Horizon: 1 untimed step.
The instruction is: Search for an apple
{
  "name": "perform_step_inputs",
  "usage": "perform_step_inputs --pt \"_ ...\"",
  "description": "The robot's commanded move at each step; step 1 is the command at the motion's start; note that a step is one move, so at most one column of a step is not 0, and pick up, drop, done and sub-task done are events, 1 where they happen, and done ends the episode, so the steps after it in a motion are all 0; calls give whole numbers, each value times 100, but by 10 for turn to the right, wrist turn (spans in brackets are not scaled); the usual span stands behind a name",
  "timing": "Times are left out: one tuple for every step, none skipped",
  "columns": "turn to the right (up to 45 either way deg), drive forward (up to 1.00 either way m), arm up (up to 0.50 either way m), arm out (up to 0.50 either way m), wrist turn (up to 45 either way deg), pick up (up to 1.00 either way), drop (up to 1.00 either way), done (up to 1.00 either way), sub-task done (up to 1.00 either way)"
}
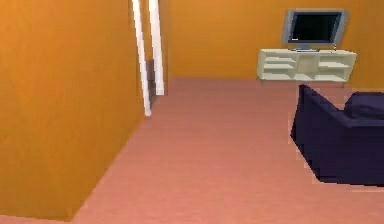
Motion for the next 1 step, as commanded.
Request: perform_step_inputs --pt "0 100 0 0 0 0 0 0 0"
